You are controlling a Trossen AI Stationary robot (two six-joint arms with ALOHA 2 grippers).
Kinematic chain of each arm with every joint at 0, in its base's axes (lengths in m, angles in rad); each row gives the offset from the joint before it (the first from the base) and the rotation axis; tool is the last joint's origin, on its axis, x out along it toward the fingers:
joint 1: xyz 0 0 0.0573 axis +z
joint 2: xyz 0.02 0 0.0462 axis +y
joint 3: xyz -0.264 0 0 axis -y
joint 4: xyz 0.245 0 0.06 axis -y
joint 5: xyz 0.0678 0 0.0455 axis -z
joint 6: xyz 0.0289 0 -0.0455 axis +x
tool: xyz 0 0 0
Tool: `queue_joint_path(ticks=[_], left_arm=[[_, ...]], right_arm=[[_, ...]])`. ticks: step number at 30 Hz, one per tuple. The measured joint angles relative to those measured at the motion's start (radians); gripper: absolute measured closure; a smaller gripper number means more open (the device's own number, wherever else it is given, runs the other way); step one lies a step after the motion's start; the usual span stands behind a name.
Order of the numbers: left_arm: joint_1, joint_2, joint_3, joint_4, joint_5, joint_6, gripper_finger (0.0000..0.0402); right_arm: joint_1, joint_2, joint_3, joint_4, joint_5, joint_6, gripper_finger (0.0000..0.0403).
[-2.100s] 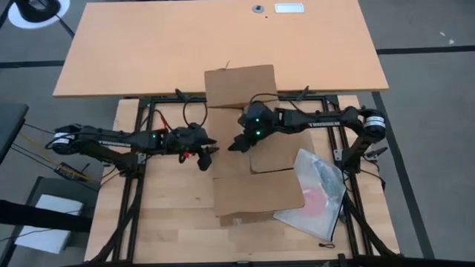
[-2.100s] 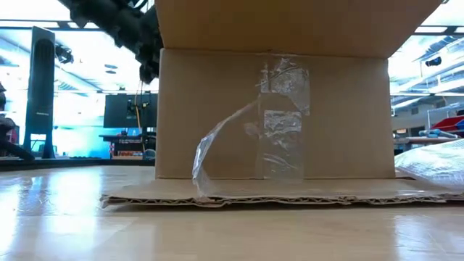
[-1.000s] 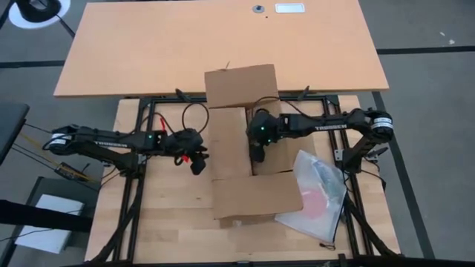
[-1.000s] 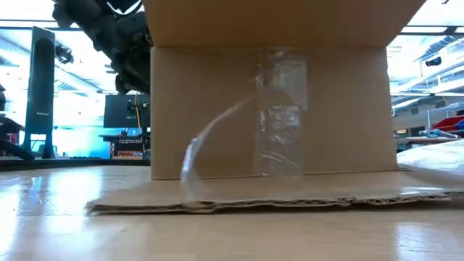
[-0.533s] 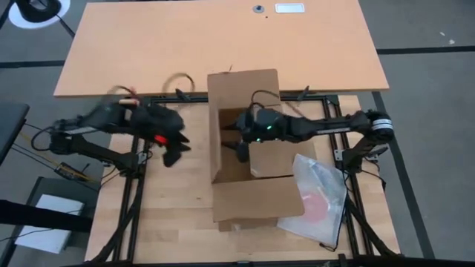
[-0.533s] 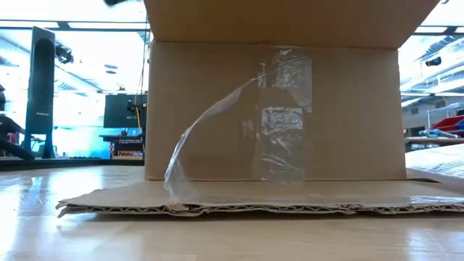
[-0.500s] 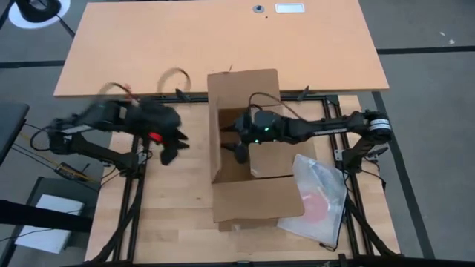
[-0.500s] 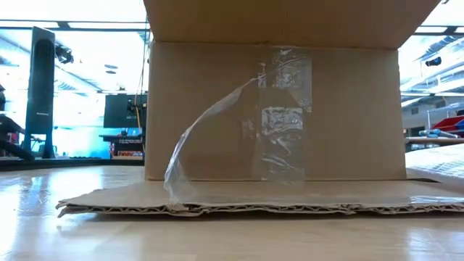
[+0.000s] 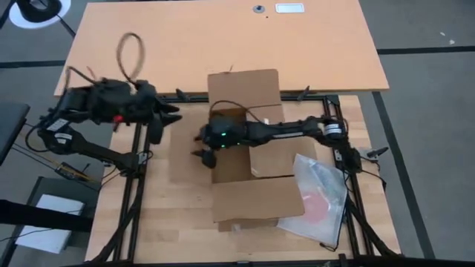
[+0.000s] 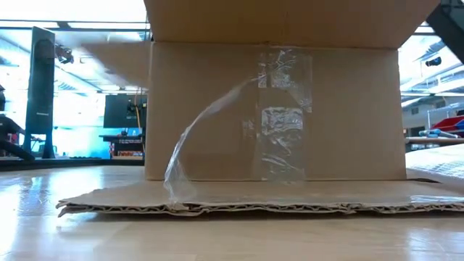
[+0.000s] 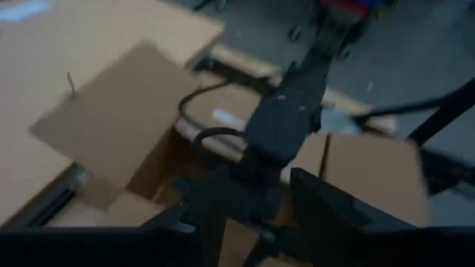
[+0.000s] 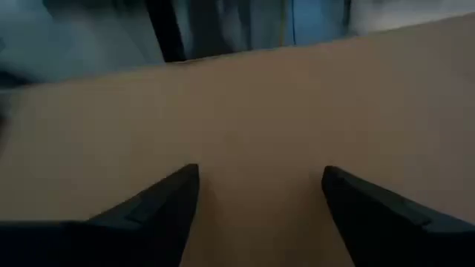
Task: Unpack boxes
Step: Break down cardboard box until it is fully flat
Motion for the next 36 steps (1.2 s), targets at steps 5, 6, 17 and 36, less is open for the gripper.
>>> queue_joint_path(ticks=[5, 6, 17, 36], left_arm=[[0.0, -0.009, -0.191, 0.081, -0.005, -0.057, 0.0245], [0.0, -0.015, -0.236, 0.12, -0.003, -0.06, 0.0245], [0.0, -0.003, -0.439, 0.531, 0.046, -0.02, 0.0245], [0.014, 0.661, -0.335, 0.523, 0.023, 0.208, 0.0245]], right_arm=[[-0.002, 0.056, 0.185, -0.387, -0.023, 0.001, 0.0111], [-0.001, 0.056, 0.214, -0.435, -0.022, -0.015, 0.0111], [-0.007, -0.265, 0.305, -0.972, 0.102, -0.06, 0.0111], [-0.107, -1.075, -0.487, -1.062, 0.195, 0.077, 0.0111]])
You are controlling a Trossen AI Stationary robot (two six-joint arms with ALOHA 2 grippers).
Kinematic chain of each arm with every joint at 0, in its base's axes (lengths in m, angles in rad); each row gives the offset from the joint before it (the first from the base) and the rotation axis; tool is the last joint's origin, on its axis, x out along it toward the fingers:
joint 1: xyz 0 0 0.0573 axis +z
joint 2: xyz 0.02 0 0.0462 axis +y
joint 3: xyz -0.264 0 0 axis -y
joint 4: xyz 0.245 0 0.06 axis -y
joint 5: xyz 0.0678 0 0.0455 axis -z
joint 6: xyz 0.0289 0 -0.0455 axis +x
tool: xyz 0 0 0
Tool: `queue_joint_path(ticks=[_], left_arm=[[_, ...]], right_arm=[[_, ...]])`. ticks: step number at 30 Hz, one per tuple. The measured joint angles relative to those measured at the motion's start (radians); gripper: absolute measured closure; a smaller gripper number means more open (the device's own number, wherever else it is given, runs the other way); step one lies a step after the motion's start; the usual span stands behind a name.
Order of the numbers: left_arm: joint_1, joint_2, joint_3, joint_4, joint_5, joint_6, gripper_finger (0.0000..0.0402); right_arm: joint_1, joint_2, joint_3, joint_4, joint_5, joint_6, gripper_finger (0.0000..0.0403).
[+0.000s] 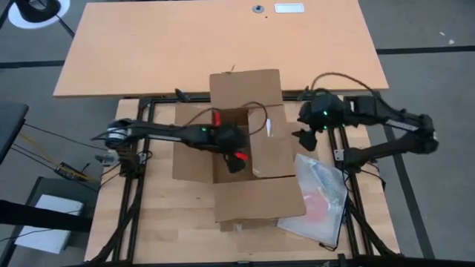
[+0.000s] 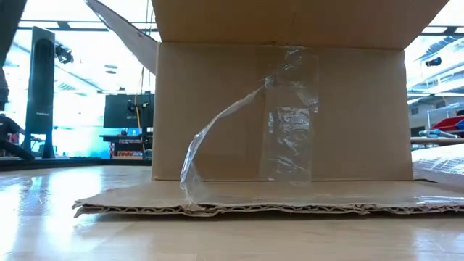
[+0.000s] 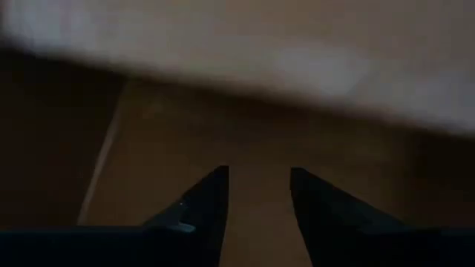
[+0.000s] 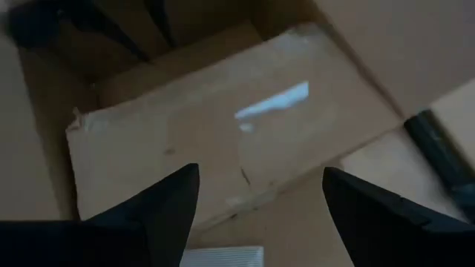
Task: Unpack boxes
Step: Break down cardboard box until it is fully flat
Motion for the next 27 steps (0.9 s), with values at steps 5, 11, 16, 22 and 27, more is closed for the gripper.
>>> queue_joint_path(ticks=[5, 11, 16, 22, 27], left_arm=[[0.002, 0.125, 0.002, 0.092, 0.008, 0.001, 0.0245], [-0.003, 0.163, 0.036, 0.281, 0.069, -0.06, 0.0245], [-0.013, 0.123, 0.137, 0.455, 0.112, -0.084, 0.0245], [-0.015, 0.137, 0.174, 0.699, 0.146, -0.083, 0.0245], [-0.014, 0.226, 0.174, 0.704, 0.097, -0.169, 0.0245]], right_arm=[[-0.01, -0.119, -0.278, 0.112, 0.005, 0.056, 0.0111], [-0.01, -0.198, -0.472, 0.158, -0.036, 0.112, 0.0111], [-0.009, -0.236, -0.607, 0.356, -0.118, 0.174, 0.0111], [0.015, -0.193, -0.689, 0.611, -0.194, 0.264, 0.0111], [0.044, -0.126, -0.701, 0.712, -0.196, 0.266, 0.0111]])
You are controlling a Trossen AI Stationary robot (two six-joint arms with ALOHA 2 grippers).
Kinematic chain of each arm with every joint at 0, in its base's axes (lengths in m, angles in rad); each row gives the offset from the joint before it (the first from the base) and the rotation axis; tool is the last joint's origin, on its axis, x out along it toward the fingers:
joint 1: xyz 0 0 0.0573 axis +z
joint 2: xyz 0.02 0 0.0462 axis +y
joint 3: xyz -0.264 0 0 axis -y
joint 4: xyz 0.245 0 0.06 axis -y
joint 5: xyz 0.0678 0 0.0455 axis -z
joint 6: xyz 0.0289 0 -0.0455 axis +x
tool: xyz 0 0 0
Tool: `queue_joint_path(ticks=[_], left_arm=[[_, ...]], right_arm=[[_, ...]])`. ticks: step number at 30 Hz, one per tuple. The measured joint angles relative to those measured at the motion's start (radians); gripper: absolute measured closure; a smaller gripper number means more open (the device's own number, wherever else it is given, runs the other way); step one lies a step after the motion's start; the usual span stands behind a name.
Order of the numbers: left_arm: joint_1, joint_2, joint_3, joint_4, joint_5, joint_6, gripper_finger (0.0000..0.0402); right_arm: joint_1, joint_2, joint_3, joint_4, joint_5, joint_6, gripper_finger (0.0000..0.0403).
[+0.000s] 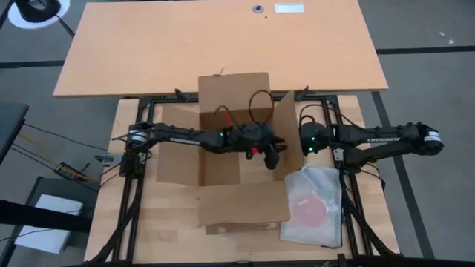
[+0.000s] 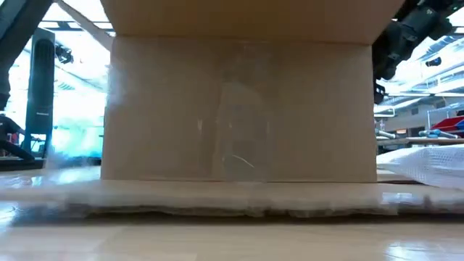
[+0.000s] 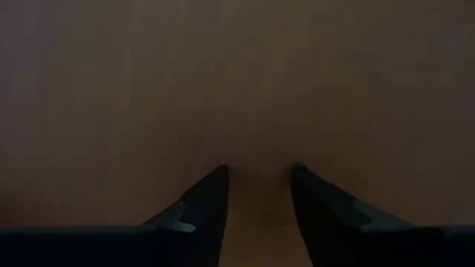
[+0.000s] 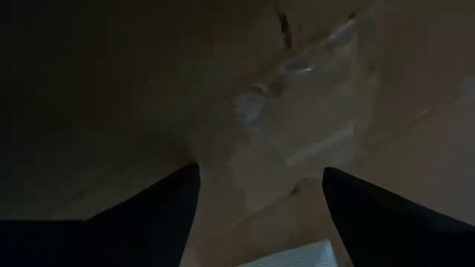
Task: Unpack boxes
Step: Break down cardboard box until it is fully flat
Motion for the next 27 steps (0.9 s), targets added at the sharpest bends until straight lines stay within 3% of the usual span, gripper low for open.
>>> queue_joint_path(ticks=[6, 11, 19, 27], left_arm=[[-0.001, 0.08, 0.003, 0.066, 0.041, -0.077, 0.0245], [0.014, -0.011, -0.002, -0.011, 0.079, -0.096, 0.0245], [0.023, -0.343, 0.003, -0.369, 0.054, -0.12, 0.0245], [-0.058, -0.5, 0.0, -0.85, -0.022, -0.233, 0.0245]], right_arm=[[0.014, 0.02, -0.002, -0.036, -0.006, -0.004, 0.0111], [-0.003, -0.033, -0.002, -0.031, 0.009, -0.024, 0.0111], [-0.02, -0.057, 0.002, 0.038, 0.001, -0.025, 0.0111], [-0.017, -0.055, 0.002, 0.079, -0.028, -0.026, 0.0111]])
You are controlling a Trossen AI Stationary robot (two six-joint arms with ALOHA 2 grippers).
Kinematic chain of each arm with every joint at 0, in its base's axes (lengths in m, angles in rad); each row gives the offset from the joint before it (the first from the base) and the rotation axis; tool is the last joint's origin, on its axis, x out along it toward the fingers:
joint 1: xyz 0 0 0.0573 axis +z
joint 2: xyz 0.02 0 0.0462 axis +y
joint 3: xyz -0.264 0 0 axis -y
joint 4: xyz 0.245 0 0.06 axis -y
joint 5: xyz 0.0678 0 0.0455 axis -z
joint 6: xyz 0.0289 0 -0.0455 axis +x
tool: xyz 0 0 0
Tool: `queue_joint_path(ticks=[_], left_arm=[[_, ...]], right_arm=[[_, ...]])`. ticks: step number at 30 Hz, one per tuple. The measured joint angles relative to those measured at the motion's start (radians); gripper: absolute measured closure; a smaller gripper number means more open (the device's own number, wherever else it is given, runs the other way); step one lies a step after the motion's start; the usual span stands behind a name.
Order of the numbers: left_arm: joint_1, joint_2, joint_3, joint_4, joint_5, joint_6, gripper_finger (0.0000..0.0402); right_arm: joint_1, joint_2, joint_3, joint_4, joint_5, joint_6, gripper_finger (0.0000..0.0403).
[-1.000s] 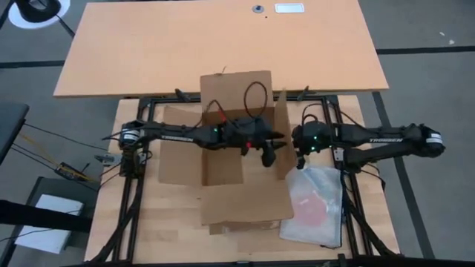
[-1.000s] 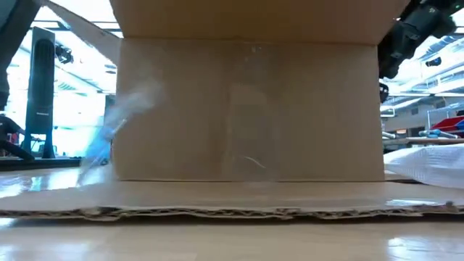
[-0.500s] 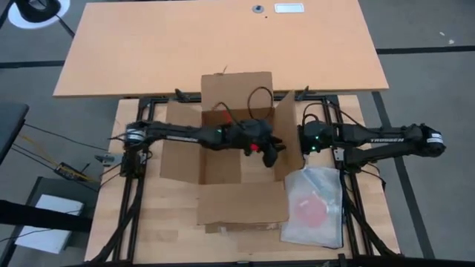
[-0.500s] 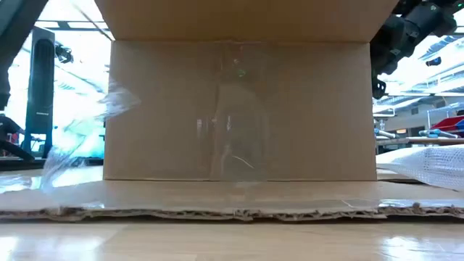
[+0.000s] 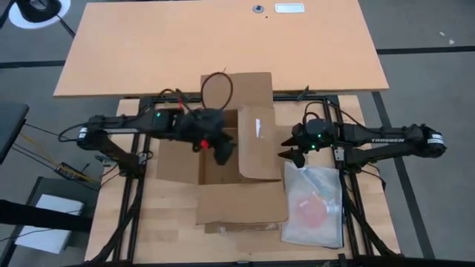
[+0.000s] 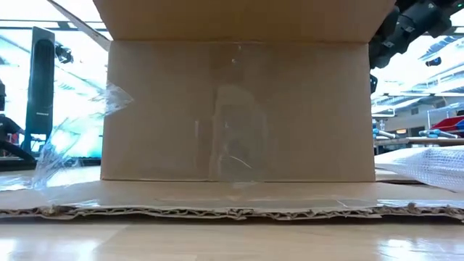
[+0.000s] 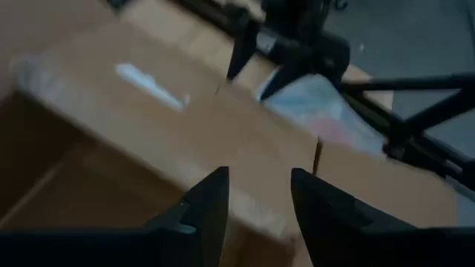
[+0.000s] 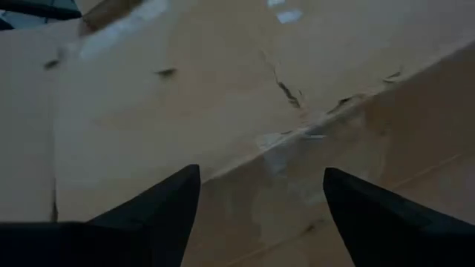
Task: Unpack boxes
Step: Break down cardboard box until it is fully flat
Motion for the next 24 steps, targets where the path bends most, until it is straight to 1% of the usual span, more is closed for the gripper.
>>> queue_joint_path(ticks=[3, 6, 8, 10, 12, 14, 18, 24], left_arm=[[-0.059, -0.029, -0.003, -0.022, -0.066, -0.067, 0.0245], [-0.104, -0.09, 0.0, -0.097, -0.165, -0.191, 0.0245], [-0.132, -0.108, 0.003, -0.233, -0.236, -0.296, 0.0245], [-0.153, -0.107, 0.002, -0.385, -0.278, -0.422, 0.0245], [-0.158, -0.083, -0.004, -0.496, -0.279, -0.542, 0.0245], [-0.154, -0.069, -0.005, -0.541, -0.279, -0.616, 0.0245], [-0.126, -0.052, -0.001, -0.541, -0.29, -0.569, 0.0245], [-0.074, -0.052, -0.001, -0.525, -0.294, -0.567, 0.0245]], right_arm=[[-0.002, 0.006, 0.0, -0.007, 0.003, 0.0, 0.0111], [-0.002, 0.009, 0.0, -0.006, 0.003, 0.0, 0.011], [-0.002, 0.009, 0.0, -0.006, 0.003, -0.001, 0.011], [-0.002, 0.009, 0.0, -0.006, 0.002, -0.011, 0.011], [-0.002, 0.009, 0.0, -0.005, 0.003, -0.02, 0.011], [-0.002, 0.009, 0.0, -0.004, 0.004, -0.034, 0.011], [-0.002, 0.009, 0.0, -0.005, 0.003, -0.043, 0.0111], [-0.002, 0.009, 0.0, -0.008, -0.008, -0.037, 0.0112]])
